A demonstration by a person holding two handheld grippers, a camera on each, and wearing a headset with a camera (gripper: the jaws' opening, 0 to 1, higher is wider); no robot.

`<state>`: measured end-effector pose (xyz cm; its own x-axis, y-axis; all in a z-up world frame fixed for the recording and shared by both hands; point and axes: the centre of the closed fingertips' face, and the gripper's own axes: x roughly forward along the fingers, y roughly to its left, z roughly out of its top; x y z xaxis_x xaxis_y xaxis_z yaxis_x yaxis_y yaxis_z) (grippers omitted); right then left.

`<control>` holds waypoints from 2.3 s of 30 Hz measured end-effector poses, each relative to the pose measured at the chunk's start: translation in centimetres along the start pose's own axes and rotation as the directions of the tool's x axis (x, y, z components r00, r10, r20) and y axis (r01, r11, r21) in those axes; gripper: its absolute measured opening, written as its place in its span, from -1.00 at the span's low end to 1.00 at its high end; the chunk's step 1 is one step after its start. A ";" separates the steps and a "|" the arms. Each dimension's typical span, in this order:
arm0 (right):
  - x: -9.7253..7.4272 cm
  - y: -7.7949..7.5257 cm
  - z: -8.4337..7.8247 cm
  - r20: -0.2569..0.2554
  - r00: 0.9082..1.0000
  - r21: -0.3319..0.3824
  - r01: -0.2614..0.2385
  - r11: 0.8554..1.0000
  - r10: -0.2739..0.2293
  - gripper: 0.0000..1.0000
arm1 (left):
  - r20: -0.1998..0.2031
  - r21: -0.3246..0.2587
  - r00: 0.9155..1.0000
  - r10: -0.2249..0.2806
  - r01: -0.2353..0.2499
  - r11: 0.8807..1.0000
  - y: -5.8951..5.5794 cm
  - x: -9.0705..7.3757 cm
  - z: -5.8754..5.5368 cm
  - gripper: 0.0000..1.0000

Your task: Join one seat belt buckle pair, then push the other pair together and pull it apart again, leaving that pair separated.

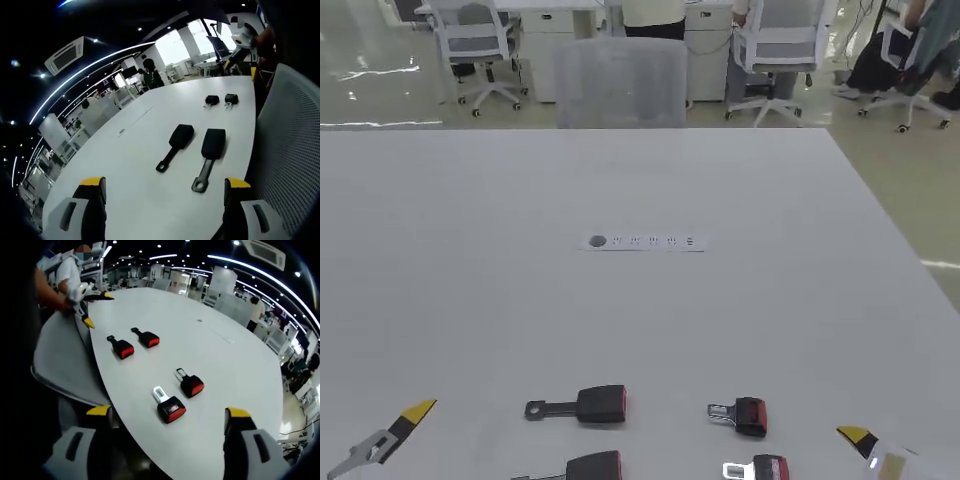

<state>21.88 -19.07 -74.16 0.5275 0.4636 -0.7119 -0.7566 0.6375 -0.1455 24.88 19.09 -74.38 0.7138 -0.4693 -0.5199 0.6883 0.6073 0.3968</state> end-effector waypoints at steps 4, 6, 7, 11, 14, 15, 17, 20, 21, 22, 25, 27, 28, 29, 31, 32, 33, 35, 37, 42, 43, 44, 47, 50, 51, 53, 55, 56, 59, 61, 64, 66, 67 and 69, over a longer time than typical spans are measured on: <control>-0.4 -0.1 0.3 -0.004 1.000 0.005 0.014 1.000 -0.014 0.87 | -0.011 0.000 1.000 -0.004 0.004 1.000 -0.1 0.0 -0.1 1.00; -0.5 -0.2 0.4 -0.010 1.000 0.003 0.023 1.000 -0.023 0.85 | -0.007 0.002 1.000 -0.002 0.002 1.000 0.0 -0.1 0.0 1.00; -0.6 -0.3 0.4 -0.012 1.000 0.006 0.027 1.000 -0.027 0.84 | -0.006 0.006 1.000 -0.006 0.006 1.000 -0.1 -0.1 0.0 0.96; -0.8 -0.5 0.3 -0.021 0.999 0.011 0.041 0.999 -0.041 0.80 | -0.012 0.006 1.000 -0.016 0.016 1.000 -0.2 0.0 -0.3 0.94; -0.8 -0.5 0.3 -0.026 0.999 0.014 0.048 0.999 -0.047 0.78 | -0.009 -0.007 1.000 -0.016 0.016 1.000 -0.2 0.0 -0.2 0.95; -0.8 -0.5 0.3 -0.025 0.999 0.012 0.048 0.999 -0.047 0.78 | -0.010 -0.013 1.000 -0.017 0.017 1.000 -0.2 0.0 -0.1 0.96; -0.8 -0.5 0.2 -0.033 0.998 0.003 0.047 0.999 -0.047 0.77 | -0.005 -0.010 1.000 -0.020 0.020 1.000 -0.3 0.0 0.0 0.96; -0.6 -0.4 0.3 -0.033 0.999 -0.023 0.040 0.999 -0.040 0.77 | -0.017 0.020 0.999 -0.045 0.045 0.999 -0.9 0.0 -0.1 0.88; -0.5 -0.3 0.2 -0.037 0.999 -0.030 0.031 0.999 -0.032 0.74 | -0.017 0.026 0.999 -0.050 0.051 0.998 -0.9 -0.1 -0.1 0.87; -0.4 -0.1 0.2 -0.040 0.999 -0.030 0.020 0.999 -0.021 0.71 | -0.019 0.031 0.998 -0.053 0.053 0.998 -1.0 -0.1 -0.1 0.87; -0.1 0.4 0.0 -0.054 0.998 -0.028 -0.013 1.000 0.011 0.62 | -0.038 0.010 0.997 -0.065 0.066 0.998 -1.2 0.0 -0.6 0.89; 0.1 0.2 0.0 -0.053 0.998 -0.051 -0.017 0.999 0.014 0.60 | -0.058 0.007 0.995 -0.078 0.079 0.997 -1.4 -0.1 -0.8 0.89; 0.1 0.2 0.1 -0.055 0.998 -0.057 -0.021 0.998 0.018 0.59 | -0.059 0.005 0.995 -0.079 0.080 0.997 -1.4 -0.1 -0.8 0.86; 0.1 0.0 0.1 -0.059 0.998 -0.064 -0.025 0.998 0.021 0.58 | -0.061 0.017 0.994 -0.088 0.089 0.996 -1.5 -0.2 -0.8 0.86; 0.2 -0.3 -0.2 -0.070 0.997 -0.073 -0.034 0.997 0.028 0.55 | -0.059 0.027 0.993 -0.098 0.100 0.995 -1.6 -0.2 -0.8 0.87; 0.2 -0.6 -0.2 -0.070 0.997 -0.074 -0.034 0.997 0.029 0.54 | -0.063 0.017 0.992 -0.107 0.109 0.994 -1.7 -0.2 -0.8 0.87; 0.2 -0.9 -0.3 -0.071 0.997 -0.076 -0.034 0.997 0.028 0.53 | -0.066 0.011 0.992 -0.110 0.111 0.994 -1.7 -0.2 -0.9 0.88; 0.1 -1.2 -0.5 -0.077 0.997 -0.076 -0.037 0.996 0.031 0.46 | -0.080 0.004 0.990 -0.117 0.117 0.993 -1.7 -0.2 -1.1 0.89; 0.1 -1.4 -0.8 -0.082 0.996 -0.078 -0.045 0.996 0.039 0.42 | -0.096 -0.019 0.985 -0.141 0.140 0.990 -1.9 -0.1 -1.2 0.84; 0.3 -1.4 -1.4 -0.100 0.992 -0.109 -0.084 0.991 0.073 0.33 | -0.099 -0.037 0.983 -0.152 0.149 0.988 -1.6 0.8 0.3 0.73; 0.4 -1.4 -1.4 -0.102 0.992 -0.116 -0.089 0.989 0.078 0.32 | -0.101 -0.034 0.983 -0.156 0.153 0.988 -1.7 1.1 0.6 0.73; 0.5 -1.3 -1.4 -0.105 0.990 -0.127 -0.106 0.986 0.093 0.30 | -0.110 -0.016 0.980 -0.166 0.165 0.986 -1.8 1.4 0.9 0.73; 0.9 -1.5 -1.3 -0.111 0.988 -0.151 -0.126 0.981 0.110 0.25 | -0.190 -0.002 0.957 -0.217 0.221 0.975 -2.6 2.2 0.2 0.71; 1.3 -1.6 -1.2 -0.111 0.984 -0.171 -0.154 0.973 0.137 0.19 | -0.199 -0.009 0.946 -0.256 0.260 0.966 -3.3 2.9 0.5 0.67; 1.4 -1.6 -1.1 -0.112 0.984 -0.175 -0.157 0.972 0.139 0.19 | -0.204 -0.001 0.943 -0.262 0.268 0.963 -3.4 3.3 0.5 0.66; 1.6 -1.5 -1.1 -0.119 0.981 -0.189 -0.176 0.966 0.156 0.16 | -0.226 0.017 0.930 -0.291 0.303 0.953 -4.0 3.7 0.7 0.62; 1.9 -1.5 -1.1 -0.126 0.978 -0.209 -0.190 0.959 0.166 0.14 | -0.235 0.015 0.920 -0.314 0.326 0.945 -4.5 4.2 0.9 0.55; 2.2 -1.6 -1.2 -0.131 0.977 -0.223 -0.196 0.955 0.170 0.13 | -0.238 0.007 0.917 -0.321 0.332 0.943 -4.7 4.3 0.9 0.47; 2.7 -1.7 -1.6 -0.166 0.970 -0.251 -0.215 0.944 0.177 0.11 | -0.261 -0.016 0.886 -0.383 0.393 0.919 -6.2 5.0 1.2 0.31; 3.2 -1.8 -2.0 -0.196 0.964 -0.280 -0.231 0.932 0.180 0.08 | -0.267 -0.002 0.871 -0.412 0.427 0.904 -7.1 5.5 1.6 0.32; 3.8 -1.7 -2.3 -0.211 0.956 -0.278 -0.258 0.925 0.203 -0.03 | -0.281 -0.005 0.854 -0.438 0.455 0.890 -7.8 6.3 1.9 0.30; 4.3 -1.5 -2.4 -0.223 0.949 -0.276 -0.279 0.920 0.221 -0.10 | -0.301 -0.022 0.834 -0.462 0.478 0.878 -8.3 6.8 1.9 0.26; 4.6 -1.4 -2.5 -0.227 0.947 -0.275 -0.286 0.918 0.227 -0.11 | -0.301 -0.015 0.829 -0.471 0.489 0.872 -8.5 7.1 2.0 0.21; 4.9 -1.1 -2.5 -0.235 0.942 -0.280 -0.301 0.912 0.239 -0.15 | -0.316 -0.017 0.808 -0.498 0.520 0.854 -9.1 7.5 1.9 0.11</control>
<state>24.35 -19.06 -79.17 0.2255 0.4446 -0.8669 -0.9567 0.2690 -0.1109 24.22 8.83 -80.41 0.1928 -0.4785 -0.8567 0.9568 0.2852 0.0560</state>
